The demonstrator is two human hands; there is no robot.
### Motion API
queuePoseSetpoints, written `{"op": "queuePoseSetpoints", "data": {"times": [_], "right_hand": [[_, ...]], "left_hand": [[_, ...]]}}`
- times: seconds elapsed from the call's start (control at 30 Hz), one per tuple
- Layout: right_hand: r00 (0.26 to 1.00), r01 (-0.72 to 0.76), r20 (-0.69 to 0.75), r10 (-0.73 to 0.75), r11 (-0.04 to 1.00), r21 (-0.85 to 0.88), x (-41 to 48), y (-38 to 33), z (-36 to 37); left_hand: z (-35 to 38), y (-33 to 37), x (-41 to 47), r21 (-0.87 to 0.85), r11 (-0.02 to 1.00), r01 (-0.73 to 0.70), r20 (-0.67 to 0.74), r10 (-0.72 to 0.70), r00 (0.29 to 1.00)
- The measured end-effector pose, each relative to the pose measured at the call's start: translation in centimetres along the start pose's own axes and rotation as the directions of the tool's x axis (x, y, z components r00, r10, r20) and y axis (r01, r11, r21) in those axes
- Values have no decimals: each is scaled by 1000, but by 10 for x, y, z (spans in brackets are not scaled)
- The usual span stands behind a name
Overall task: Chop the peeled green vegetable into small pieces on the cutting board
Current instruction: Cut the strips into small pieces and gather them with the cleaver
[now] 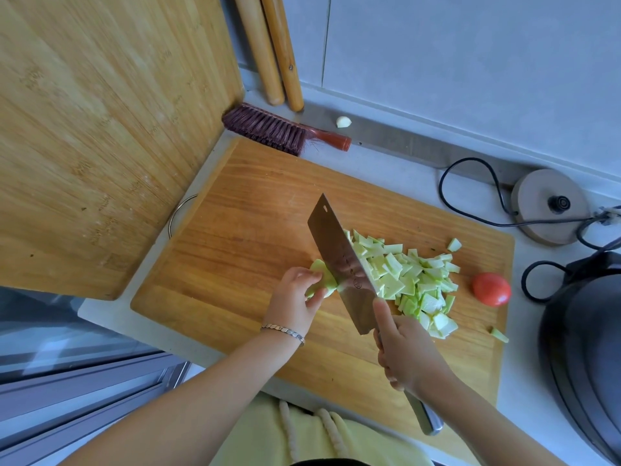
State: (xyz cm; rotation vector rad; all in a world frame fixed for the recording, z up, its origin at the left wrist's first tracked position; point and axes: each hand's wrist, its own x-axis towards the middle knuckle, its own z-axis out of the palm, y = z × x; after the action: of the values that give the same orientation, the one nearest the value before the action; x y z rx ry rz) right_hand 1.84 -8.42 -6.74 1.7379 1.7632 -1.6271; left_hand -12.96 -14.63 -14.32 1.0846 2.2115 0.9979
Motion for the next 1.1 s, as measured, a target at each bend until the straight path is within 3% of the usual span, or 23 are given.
{"op": "queuePoseSetpoints", "data": {"times": [0.27, 0.43, 0.6, 1.1], "right_hand": [[997, 41, -53, -47, 994, -103, 33, 3, 34], [999, -35, 14, 34, 986, 160, 36, -2, 19], [998, -46, 59, 33, 971, 233, 15, -10, -4], [999, 18, 34, -21, 996, 92, 2, -17, -4]], "left_hand": [[0, 2, -2, -36, 999, 29, -3, -29, 1000], [-2, 0, -2, -67, 996, 60, 21, -59, 998], [-2, -1, -2, -99, 993, 64, 5, -64, 998], [0, -1, -3, -75, 997, 16, -20, -18, 1000]]}}
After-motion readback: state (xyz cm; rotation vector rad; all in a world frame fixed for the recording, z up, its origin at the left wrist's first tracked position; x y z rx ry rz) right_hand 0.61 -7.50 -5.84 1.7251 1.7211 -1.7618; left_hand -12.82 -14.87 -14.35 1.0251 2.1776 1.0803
